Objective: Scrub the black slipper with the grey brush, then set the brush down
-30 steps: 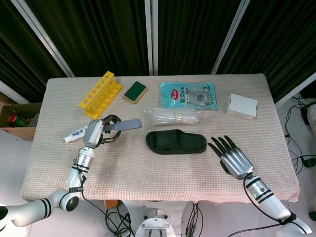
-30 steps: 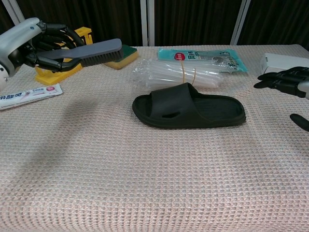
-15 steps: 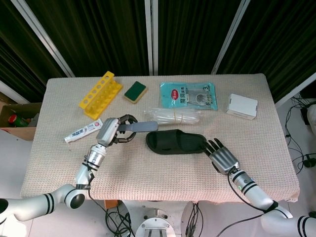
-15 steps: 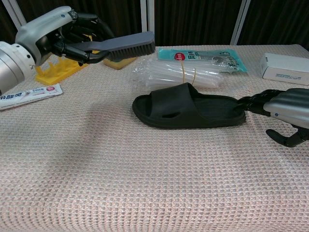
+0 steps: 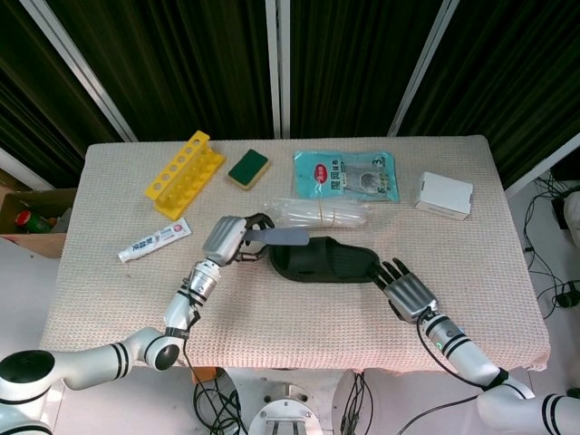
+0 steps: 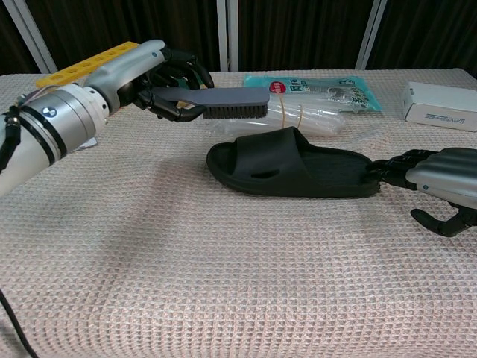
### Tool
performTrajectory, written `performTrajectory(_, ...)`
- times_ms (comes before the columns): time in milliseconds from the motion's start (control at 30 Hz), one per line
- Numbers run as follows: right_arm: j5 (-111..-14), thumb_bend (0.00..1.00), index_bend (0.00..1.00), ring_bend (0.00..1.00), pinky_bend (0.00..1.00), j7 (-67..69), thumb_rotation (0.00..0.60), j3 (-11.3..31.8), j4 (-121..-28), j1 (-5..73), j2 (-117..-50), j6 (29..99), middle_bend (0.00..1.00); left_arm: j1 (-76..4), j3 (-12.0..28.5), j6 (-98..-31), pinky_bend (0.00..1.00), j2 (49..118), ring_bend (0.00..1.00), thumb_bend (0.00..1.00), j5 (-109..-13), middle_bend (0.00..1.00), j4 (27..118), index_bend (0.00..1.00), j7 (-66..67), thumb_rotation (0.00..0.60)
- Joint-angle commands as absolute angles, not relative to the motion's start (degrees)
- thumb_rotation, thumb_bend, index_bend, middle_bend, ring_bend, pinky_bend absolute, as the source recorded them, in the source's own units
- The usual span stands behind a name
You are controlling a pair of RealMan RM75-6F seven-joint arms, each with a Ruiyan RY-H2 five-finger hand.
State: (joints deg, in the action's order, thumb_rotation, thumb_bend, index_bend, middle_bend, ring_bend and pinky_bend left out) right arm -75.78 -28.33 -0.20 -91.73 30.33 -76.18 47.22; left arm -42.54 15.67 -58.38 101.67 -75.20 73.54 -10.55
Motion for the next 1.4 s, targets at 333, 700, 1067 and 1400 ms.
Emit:
performTrajectory(333, -75.66, 0.63, 0.0, 0.0, 0.0, -27.26, 0.6, -1.29, -91.11, 30.83, -76.46, 47.87, 0.0, -44.33, 15.14, -56.24, 0.69, 104.53, 0.71, 0.37, -74.12, 0.88, 69.91, 0.8, -10.47, 0.6)
performTrajectory(700, -75.0, 0.63, 0.0, 0.0, 0.0, -27.66, 0.6, -1.97, -91.27, 31.23, -76.55, 48.49, 0.0, -44.35, 13.82, -54.91, 0.69, 105.88, 0.71, 0.37, -73.94, 0.88, 67.9, 0.8, -12.09, 0.6)
performTrajectory(1067, -74.62, 0.63, 0.0, 0.0, 0.0, -27.83, 0.6, -2.64, -91.2, 31.55, -76.81, 48.74, 0.0, -44.43, 13.02, -49.49, 0.72, 102.54, 0.73, 0.37, -72.3, 0.9, 75.09, 0.83, -16.04, 0.6)
performTrajectory(1400, -74.37, 0.63, 0.0, 0.0, 0.0, -27.71, 0.6, -3.1, -90.92, 31.66, -77.15, 49.01, 0.0, -44.64, 15.45, -51.39, 0.72, 105.16, 0.74, 0.37, -69.09, 0.91, 71.5, 0.83, -14.38, 0.6)
